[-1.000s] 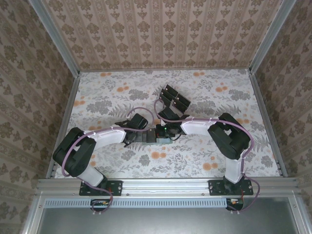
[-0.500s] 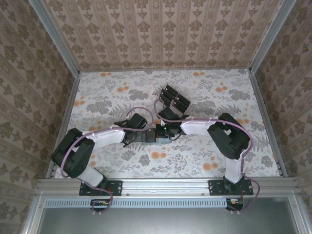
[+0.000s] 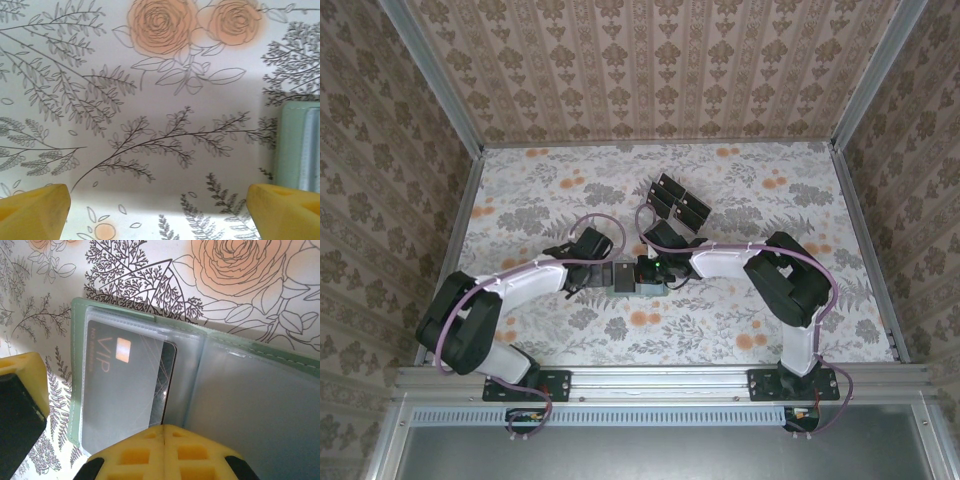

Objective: Put the credit cards into the card holder
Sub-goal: Insert the credit card into the card slot.

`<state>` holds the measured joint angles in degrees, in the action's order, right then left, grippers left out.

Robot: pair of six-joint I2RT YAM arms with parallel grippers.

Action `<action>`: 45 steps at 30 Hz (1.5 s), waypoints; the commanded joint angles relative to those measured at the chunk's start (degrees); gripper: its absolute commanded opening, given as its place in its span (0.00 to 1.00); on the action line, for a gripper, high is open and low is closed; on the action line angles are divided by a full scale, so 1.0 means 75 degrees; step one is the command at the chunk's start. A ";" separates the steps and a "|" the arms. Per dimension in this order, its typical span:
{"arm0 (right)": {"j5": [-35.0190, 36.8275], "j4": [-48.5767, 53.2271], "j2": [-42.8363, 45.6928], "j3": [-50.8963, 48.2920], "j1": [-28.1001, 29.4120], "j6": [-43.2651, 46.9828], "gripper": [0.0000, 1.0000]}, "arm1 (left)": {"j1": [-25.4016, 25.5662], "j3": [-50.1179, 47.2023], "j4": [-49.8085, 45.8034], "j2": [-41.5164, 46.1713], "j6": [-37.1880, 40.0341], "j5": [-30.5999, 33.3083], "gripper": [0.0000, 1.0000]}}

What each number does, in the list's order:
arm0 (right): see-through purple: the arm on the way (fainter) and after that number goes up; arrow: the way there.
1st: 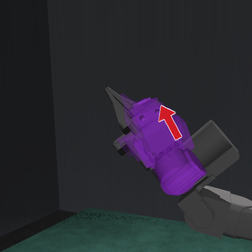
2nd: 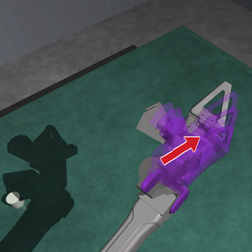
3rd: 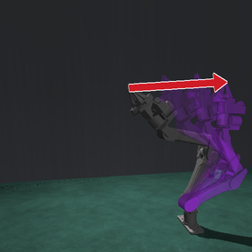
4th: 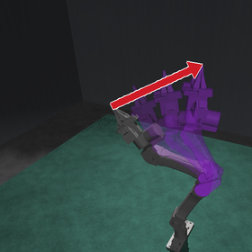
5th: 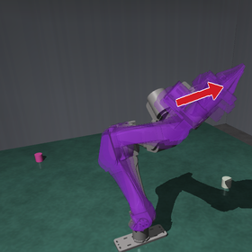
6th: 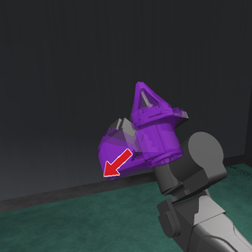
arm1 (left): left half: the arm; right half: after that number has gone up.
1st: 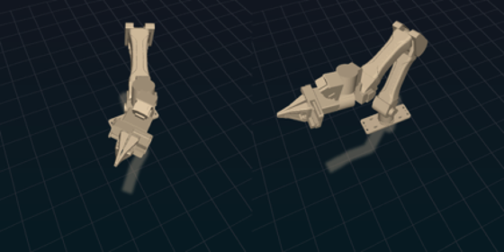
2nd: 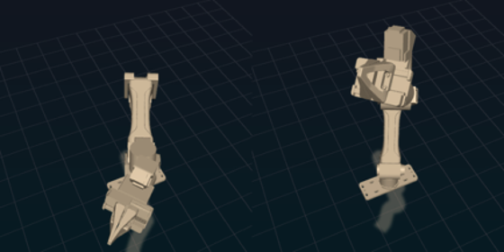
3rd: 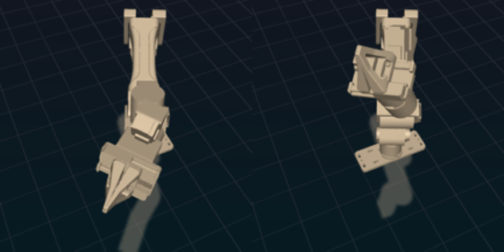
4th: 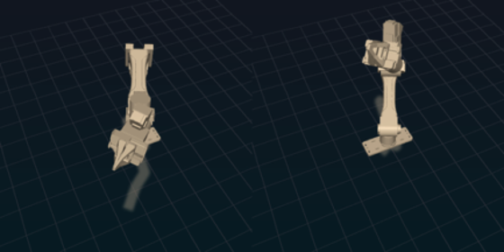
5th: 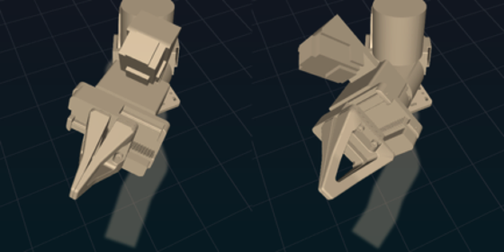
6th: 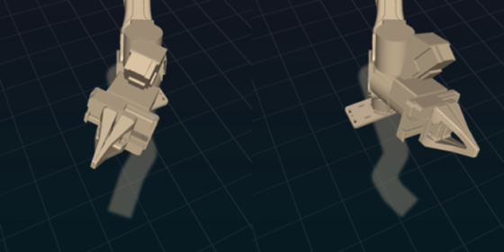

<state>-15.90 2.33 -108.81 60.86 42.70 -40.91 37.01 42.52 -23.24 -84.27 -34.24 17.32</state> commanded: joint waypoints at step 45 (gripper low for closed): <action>-0.0469 -0.0346 -0.0142 -0.0058 0.0084 -0.0334 0.00 | 0.0418 -0.0057 0.0302 -0.0999 -0.0070 0.0116 1.00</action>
<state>-17.15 1.41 -108.84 60.47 42.70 -42.44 39.35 42.68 -21.65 -89.30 -34.06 19.57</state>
